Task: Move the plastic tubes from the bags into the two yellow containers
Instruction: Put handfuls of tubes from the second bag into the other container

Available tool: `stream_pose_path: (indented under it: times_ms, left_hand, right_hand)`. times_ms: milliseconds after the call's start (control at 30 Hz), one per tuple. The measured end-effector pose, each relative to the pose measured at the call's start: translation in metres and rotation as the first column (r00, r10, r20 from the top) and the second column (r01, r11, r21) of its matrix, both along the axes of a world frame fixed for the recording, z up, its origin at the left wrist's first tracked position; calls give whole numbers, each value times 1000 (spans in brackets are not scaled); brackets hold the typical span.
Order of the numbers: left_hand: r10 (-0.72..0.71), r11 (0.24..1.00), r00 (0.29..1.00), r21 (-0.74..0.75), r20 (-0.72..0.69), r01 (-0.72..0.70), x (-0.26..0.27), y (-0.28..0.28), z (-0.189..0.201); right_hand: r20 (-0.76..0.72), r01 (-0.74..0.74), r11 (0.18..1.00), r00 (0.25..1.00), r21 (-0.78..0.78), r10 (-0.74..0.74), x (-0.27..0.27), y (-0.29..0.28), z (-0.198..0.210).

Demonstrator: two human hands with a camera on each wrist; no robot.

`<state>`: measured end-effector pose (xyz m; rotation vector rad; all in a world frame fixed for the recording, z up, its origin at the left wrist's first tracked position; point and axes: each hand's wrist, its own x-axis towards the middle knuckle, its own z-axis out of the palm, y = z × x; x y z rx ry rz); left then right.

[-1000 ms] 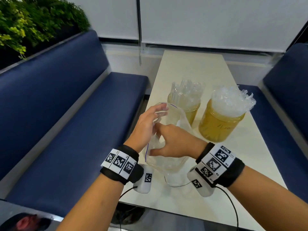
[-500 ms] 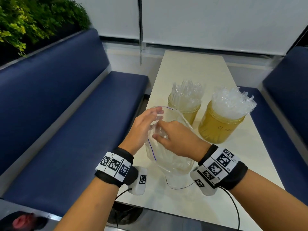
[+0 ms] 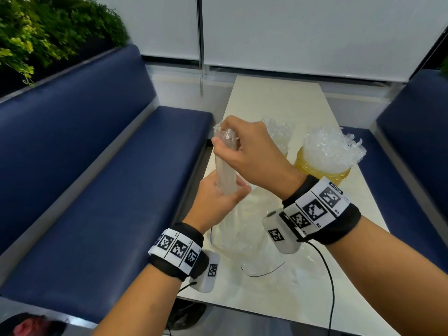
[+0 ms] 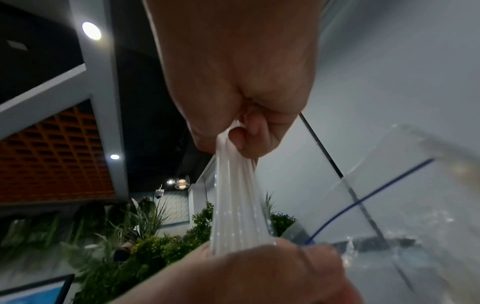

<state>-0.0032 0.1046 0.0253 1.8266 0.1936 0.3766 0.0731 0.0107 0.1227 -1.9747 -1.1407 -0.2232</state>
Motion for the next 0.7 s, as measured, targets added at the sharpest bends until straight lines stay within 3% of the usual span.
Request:
stream_pose_path:
  times_ms: [167,267,333,400,500,600,700]
  left_hand:
    - [55,997,998,52,41,-57,4,-1,5]
    - [63,988,996,135,55,-70,4,-4,7]
    - [73,995,996,67,43,-75,3,-3,5]
    - [78,997,997,-9,24,-78,2,0,3]
    - [99,994,995,50,-31,-97,-2,7,-4]
    - [120,990,992,75,-38,-117,-5,15,-14]
    - [135,987,990,91,-46,-130,-3,17,-15]
  right_hand:
    - [-205,-5,1000,979,-7,3,8,-1,-8]
    - [-154,25,995,987,-100,-40,4,-1,-19]
    - [-129,23,996,991,-81,-33,1,1,-20]
    - [-113,26,1000,993,-13,-28,1,2,-10]
    - [-117,64,975,992,213,-40,18,-5,26]
    - [-62,174,883,985,436,-163,47,-17,66]
    - [-15,288,803,944,521,-329,86,-23,82]
